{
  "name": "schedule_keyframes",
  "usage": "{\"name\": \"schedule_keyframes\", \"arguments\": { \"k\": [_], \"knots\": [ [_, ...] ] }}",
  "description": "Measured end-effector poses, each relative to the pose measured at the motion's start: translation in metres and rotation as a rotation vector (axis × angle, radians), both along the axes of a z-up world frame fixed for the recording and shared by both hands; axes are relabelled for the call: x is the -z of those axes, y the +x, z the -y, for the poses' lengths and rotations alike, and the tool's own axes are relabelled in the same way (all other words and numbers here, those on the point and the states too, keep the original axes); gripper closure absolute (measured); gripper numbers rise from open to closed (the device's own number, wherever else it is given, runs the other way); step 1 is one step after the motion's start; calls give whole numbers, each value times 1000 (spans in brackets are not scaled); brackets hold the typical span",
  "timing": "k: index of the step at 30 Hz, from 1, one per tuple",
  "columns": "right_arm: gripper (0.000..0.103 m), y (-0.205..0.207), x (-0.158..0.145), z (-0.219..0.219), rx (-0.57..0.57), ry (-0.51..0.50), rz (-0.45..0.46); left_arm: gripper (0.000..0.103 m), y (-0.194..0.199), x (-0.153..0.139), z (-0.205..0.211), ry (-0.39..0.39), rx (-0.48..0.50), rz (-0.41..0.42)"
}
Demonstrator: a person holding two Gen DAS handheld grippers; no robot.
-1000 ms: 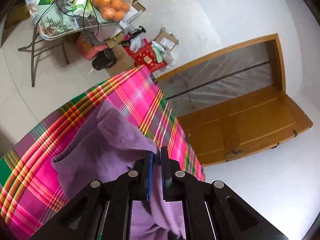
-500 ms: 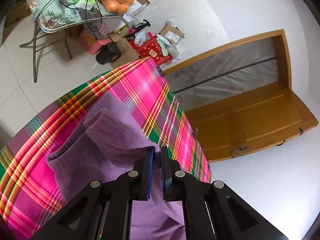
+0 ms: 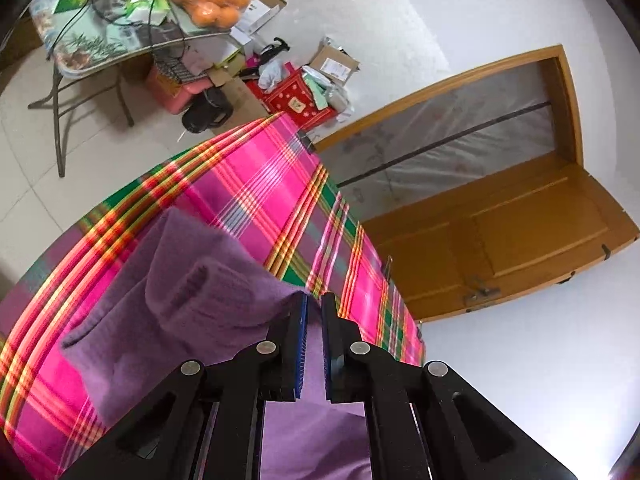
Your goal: Fold clothes
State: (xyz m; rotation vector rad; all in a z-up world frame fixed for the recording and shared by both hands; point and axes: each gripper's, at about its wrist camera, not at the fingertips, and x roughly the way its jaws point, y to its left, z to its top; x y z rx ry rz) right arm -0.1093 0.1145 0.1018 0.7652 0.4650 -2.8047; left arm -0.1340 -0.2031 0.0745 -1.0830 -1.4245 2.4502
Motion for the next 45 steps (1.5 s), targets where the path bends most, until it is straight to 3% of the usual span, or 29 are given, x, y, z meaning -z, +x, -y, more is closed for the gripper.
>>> {"name": "schedule_keyframes", "arguments": {
  "k": [7,13,22,27,33,35,40,45],
  "knots": [
    [97,-44,18,8,10,102,7,98,-28,3,-9,-56,20,21],
    [100,-91,38,9,33,138,68,98,-40,15,-18,-64,56,40],
    [100,-141,80,14,83,228,171,98,-24,13,-25,-192,170,30],
    [100,-142,96,11,71,253,232,97,-2,6,-26,-269,233,9],
    [93,-128,86,-7,105,199,242,94,20,20,-29,-309,316,96],
    [93,-120,77,-9,116,179,232,94,25,27,-34,-288,353,124],
    [93,-94,56,-9,121,142,203,75,39,35,-48,-211,409,150],
    [92,-66,50,-9,89,75,235,66,43,53,-54,-72,430,211]
  ]
}}
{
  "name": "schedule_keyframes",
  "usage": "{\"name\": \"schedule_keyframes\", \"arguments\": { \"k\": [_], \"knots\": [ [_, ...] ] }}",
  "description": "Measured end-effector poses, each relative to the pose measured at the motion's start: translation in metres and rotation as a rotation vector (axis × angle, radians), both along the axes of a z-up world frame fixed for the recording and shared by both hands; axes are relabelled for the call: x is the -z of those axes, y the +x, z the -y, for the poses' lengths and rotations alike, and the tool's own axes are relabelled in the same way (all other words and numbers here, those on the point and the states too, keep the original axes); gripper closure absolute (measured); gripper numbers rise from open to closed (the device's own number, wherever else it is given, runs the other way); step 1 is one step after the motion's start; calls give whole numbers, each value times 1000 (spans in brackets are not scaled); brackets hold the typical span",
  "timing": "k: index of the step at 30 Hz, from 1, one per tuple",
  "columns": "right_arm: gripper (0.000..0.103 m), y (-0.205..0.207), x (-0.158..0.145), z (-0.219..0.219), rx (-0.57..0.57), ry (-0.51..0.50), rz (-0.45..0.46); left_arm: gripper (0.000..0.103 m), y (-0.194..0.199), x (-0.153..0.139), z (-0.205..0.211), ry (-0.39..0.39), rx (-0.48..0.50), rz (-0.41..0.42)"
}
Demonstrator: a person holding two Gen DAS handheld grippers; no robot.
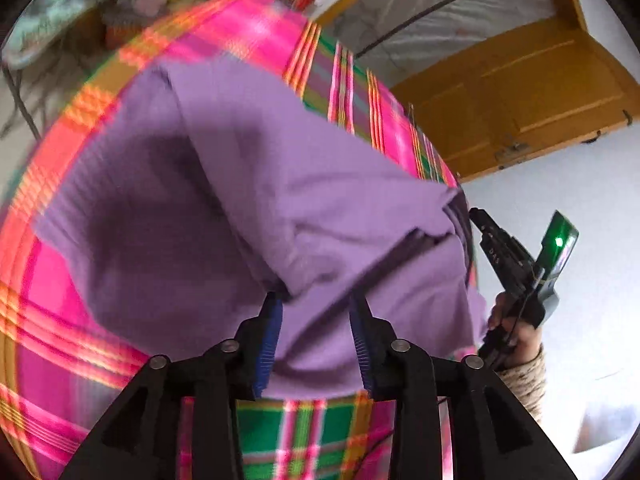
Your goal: Fold clothes
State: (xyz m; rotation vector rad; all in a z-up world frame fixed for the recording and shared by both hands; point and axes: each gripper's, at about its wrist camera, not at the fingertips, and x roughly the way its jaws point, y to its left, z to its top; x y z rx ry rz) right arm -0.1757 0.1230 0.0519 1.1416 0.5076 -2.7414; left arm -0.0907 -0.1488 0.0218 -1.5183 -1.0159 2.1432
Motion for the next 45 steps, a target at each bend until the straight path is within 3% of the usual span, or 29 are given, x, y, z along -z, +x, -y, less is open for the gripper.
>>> {"name": "schedule_keyframes", "arguments": {
  "k": [3,9,14,24,31,35,41,45],
  "knots": [
    [91,14,-1,-6,-17,-100,36,55,-4,8,-3,52,-41,28],
    [91,35,-3,-6,-147,-276,97,55,-13,21,-12,88,-62,74],
    [91,39,11,15,-225,-237,153,55,-18,29,-27,107,-54,80],
    [91,44,29,24,-239,-228,192,55,-49,16,-22,3,-141,14],
    [91,48,33,23,-232,-241,198,55,-82,-3,-11,-51,-197,-96],
    [91,47,34,20,-232,-249,198,55,-104,-6,-5,-70,-243,-109],
    [91,49,36,18,-219,-267,192,55,-128,-14,-5,-186,-253,-171],
    [91,49,36,15,-212,-286,187,55,-145,-6,-7,-209,-265,-158]
  ]
}}
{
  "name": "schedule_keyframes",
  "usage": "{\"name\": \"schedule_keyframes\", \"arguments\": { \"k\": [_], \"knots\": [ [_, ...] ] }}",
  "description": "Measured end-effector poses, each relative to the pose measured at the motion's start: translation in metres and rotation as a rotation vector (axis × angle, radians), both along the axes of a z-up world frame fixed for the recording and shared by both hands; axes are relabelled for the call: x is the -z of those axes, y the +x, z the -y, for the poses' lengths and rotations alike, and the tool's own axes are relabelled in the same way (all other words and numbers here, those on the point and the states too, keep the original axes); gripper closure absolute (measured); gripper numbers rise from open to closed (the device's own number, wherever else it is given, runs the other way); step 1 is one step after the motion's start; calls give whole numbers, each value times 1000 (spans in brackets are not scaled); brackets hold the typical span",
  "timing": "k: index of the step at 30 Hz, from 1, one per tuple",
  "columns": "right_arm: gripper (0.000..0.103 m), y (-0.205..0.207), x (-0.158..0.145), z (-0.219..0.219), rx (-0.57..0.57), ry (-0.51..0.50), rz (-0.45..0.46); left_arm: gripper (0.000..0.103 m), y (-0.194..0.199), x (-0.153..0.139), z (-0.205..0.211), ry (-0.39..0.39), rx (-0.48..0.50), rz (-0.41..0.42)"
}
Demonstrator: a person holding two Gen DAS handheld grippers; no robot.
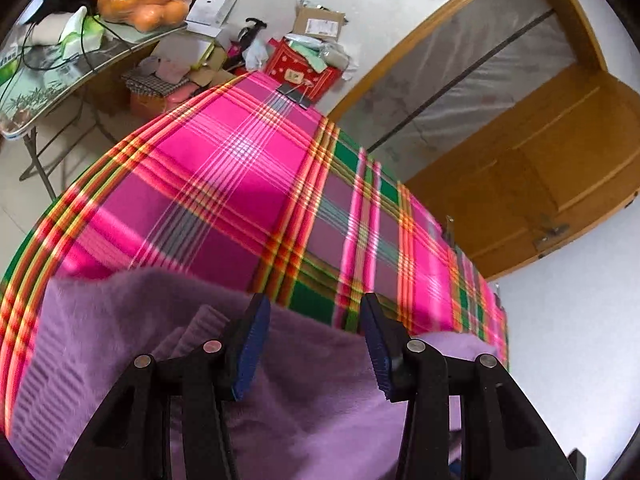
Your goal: Fold clothes
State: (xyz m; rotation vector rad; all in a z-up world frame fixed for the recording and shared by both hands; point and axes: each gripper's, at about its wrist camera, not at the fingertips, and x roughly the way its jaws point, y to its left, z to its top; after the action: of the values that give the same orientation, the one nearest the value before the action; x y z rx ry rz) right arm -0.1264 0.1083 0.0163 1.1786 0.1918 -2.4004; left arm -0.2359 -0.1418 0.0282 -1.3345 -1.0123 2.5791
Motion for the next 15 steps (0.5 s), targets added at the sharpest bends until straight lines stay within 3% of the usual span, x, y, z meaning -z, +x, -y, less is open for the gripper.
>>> {"name": "schedule_keyframes", "arguments": {
  "k": [5,10,15],
  "knots": [
    [91,8,-8,-14,29,-49,-21,55,-12,2,5,-44,-31,11],
    [90,21,-19,-40,83,-91,-56,55,-8,8,23,12,-69,60],
    [85,34,-21,-79,185,-110,-73,55,12,-9,22,-17,-15,33]
  ]
}}
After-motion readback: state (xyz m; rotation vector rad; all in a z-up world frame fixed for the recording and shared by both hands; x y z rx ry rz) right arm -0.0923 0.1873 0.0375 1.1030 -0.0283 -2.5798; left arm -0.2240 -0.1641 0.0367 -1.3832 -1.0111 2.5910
